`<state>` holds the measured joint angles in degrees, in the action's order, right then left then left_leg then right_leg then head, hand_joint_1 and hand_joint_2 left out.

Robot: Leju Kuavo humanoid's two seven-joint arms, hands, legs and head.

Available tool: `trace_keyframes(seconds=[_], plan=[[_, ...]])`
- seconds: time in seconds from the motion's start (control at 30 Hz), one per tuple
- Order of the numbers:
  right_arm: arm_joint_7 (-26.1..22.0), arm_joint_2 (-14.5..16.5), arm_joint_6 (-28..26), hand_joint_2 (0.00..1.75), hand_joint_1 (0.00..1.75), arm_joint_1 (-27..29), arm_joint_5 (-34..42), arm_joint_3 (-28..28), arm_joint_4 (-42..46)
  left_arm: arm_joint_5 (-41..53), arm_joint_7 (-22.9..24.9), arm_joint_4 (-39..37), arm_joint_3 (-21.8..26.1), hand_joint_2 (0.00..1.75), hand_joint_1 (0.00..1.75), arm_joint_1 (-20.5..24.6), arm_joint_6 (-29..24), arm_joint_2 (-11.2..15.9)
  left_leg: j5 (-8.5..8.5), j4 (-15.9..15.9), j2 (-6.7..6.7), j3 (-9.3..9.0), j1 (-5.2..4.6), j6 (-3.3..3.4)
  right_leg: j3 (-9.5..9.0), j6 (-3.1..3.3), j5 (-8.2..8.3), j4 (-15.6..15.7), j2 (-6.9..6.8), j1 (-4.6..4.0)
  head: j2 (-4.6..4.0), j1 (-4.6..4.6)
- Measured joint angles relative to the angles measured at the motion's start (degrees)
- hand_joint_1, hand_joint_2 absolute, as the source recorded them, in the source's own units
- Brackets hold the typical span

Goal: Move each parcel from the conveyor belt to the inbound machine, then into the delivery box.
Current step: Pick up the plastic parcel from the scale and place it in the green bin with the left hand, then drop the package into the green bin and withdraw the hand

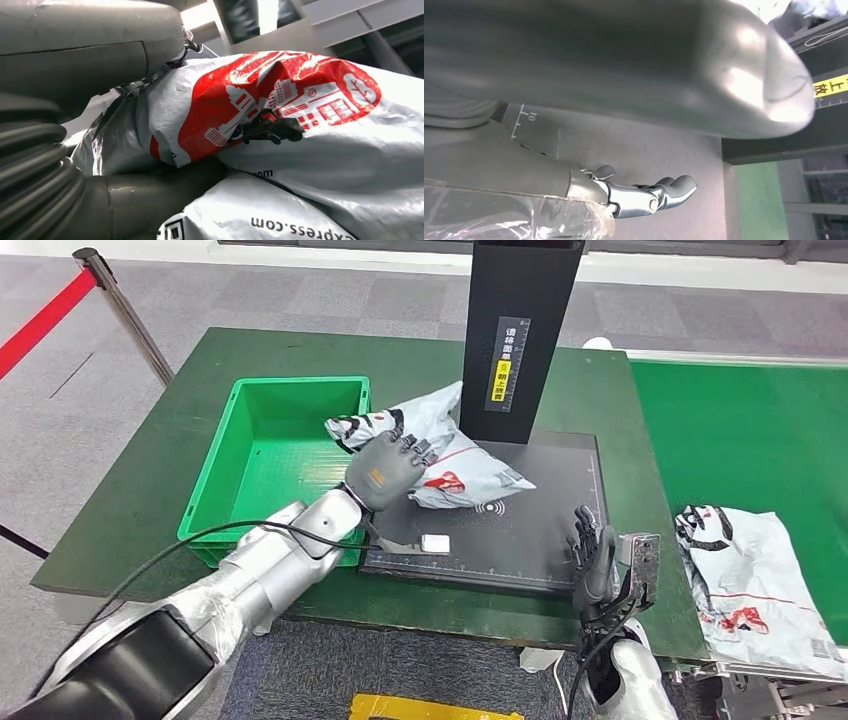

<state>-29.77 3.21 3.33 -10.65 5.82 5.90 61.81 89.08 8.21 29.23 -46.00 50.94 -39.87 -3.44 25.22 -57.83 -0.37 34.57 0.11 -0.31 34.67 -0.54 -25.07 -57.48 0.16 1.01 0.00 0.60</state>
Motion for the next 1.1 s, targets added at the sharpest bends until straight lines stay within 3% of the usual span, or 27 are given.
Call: trace_keyframes(seconds=[0.17,0.33,0.47,0.63,0.67,0.77,0.8,0.87,1.0,1.1], plan=[[0.0,0.0,-0.4,0.00,0.00,0.9,0.0,0.0,0.1,0.2,0.6,0.4,1.6,1.75,1.75,1.2,0.0,5.4,-0.04,0.0,0.07,0.00,0.07,-0.09,0.06,0.04,0.01,-0.1,0.09,-0.06,0.00,0.00],[1.0,-0.4,-0.3,0.00,0.00,3.0,-0.7,0.0,1.9,0.0,-1.7,2.4,9.4,1.75,1.75,1.0,0.0,10.8,-0.01,0.0,0.10,0.01,0.14,-0.14,0.09,0.11,-0.04,-0.1,0.12,-0.14,0.00,-0.01],[1.5,-0.4,0.1,0.00,0.00,3.8,-1.3,0.0,3.0,0.3,-2.7,2.5,16.1,1.75,1.75,1.0,0.0,13.2,0.00,0.0,0.09,0.02,0.15,-0.15,0.09,0.12,-0.04,-0.1,0.11,-0.14,0.00,0.00],[2.0,-0.4,0.2,0.00,0.00,4.4,-1.8,0.0,3.7,0.4,0.5,1.2,20.0,1.75,1.75,0.6,0.0,14.9,0.00,0.0,0.08,0.03,0.14,-0.15,0.07,0.12,-0.04,-0.1,0.10,-0.13,0.00,0.01],[2.2,-0.4,0.1,0.00,0.00,4.7,-2.0,0.0,4.1,0.4,1.2,1.1,20.8,1.75,1.59,0.2,0.0,15.3,0.01,0.0,0.09,0.02,0.13,-0.17,0.07,0.12,-0.04,-0.1,0.12,-0.13,0.00,0.01],[2.6,-0.4,0.0,0.00,0.00,5.7,-2.6,-0.1,5.2,0.4,2.9,1.5,23.5,1.75,0.36,-2.3,0.0,16.3,0.05,0.0,0.15,-0.01,0.13,-0.21,0.09,0.13,-0.05,-0.1,0.19,-0.13,0.00,-0.01],[2.8,-0.4,0.0,0.00,0.00,5.9,-2.9,-0.1,5.6,0.4,3.4,1.7,24.4,1.75,0.10,-3.3,0.0,16.5,0.05,0.0,0.16,-0.01,0.13,-0.21,0.10,0.15,-0.06,-0.1,0.20,-0.14,0.00,0.00],[3.1,-0.4,0.0,0.00,0.00,6.4,-3.4,-0.2,6.2,0.4,3.6,1.8,25.9,1.75,0.05,-5.3,0.0,16.7,0.05,0.0,0.14,-0.01,0.13,-0.22,0.10,0.18,-0.09,-0.1,0.19,-0.15,0.00,-0.01],[3.3,-0.4,0.3,0.00,0.00,6.8,-3.8,-0.2,6.9,0.3,2.4,2.0,28.8,0.00,0.00,-8.7,0.0,16.6,0.06,0.0,0.16,0.00,0.14,-0.22,0.13,0.20,-0.10,-0.1,0.19,-0.14,0.00,0.00],[3.4,-0.4,0.4,0.00,0.00,6.8,-3.9,-0.2,7.0,0.3,0.6,2.7,30.7,0.00,0.00,-10.2,0.0,16.1,0.06,0.0,0.16,0.00,0.13,-0.22,0.12,0.20,-0.10,0.0,0.19,-0.13,0.00,0.00]])
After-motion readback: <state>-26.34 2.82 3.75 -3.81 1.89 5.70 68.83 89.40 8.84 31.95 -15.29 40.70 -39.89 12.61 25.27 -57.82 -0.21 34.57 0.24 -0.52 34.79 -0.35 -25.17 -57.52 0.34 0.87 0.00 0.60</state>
